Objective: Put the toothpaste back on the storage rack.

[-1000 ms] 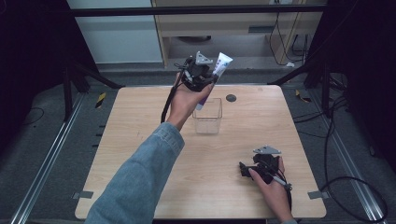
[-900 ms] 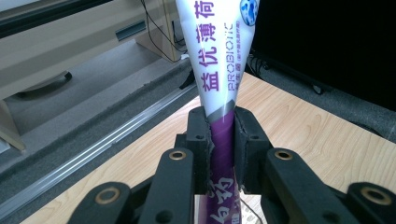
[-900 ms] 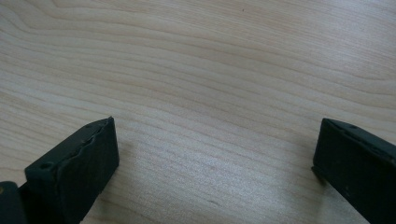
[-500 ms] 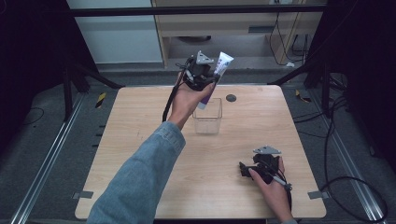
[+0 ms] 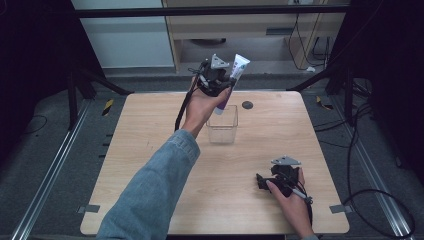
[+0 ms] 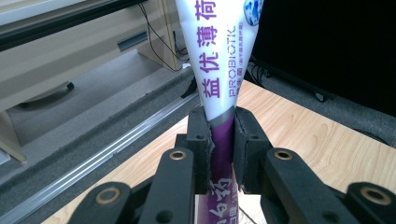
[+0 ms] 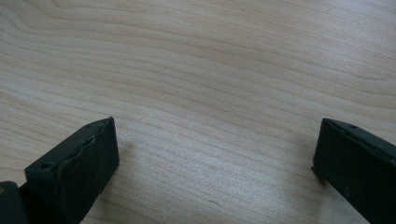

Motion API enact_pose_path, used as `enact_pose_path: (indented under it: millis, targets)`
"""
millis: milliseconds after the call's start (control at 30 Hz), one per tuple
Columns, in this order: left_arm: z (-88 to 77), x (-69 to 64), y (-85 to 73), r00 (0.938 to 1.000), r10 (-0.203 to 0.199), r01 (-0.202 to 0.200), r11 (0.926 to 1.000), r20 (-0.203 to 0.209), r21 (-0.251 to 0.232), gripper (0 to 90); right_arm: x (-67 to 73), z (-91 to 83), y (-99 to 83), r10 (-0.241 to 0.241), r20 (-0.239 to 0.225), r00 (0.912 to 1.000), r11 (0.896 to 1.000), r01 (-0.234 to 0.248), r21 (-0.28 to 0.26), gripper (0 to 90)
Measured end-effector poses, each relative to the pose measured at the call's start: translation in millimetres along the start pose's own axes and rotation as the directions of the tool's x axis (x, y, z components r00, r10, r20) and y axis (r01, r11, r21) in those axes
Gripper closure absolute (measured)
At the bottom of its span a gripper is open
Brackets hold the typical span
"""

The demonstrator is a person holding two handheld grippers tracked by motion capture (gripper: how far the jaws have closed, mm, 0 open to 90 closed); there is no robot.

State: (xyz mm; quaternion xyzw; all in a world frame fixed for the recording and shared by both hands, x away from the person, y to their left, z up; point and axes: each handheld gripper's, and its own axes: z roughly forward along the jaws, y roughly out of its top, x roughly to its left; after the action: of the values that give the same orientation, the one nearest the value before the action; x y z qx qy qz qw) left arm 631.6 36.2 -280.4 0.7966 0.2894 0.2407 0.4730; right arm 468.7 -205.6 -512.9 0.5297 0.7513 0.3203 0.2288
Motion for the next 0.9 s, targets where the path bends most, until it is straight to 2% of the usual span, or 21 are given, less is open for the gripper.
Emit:
enact_pose_path:
  millis: [133,500,900]
  targets:
    - [0.9,0.7,0.0,1.0,-0.005,0.005,0.9999,0.002,-0.011,78.2,0.0,0.0,0.0,0.0,0.0,1.0,1.0,0.0,0.0,0.3]
    - [8.1,2.9,-8.2,0.9999,0.0,0.0,1.0,0.01,0.003,78.1,0.0,0.0,0.0,0.0,0.0,1.0,1.0,0.0,0.0,0.3]
    - [20.2,10.8,-30.3,0.9999,-0.01,0.01,0.9998,0.011,0.019,78.2,-0.1,0.0,0.0,-0.001,0.001,1.0,1.0,0.001,0.0,0.3]
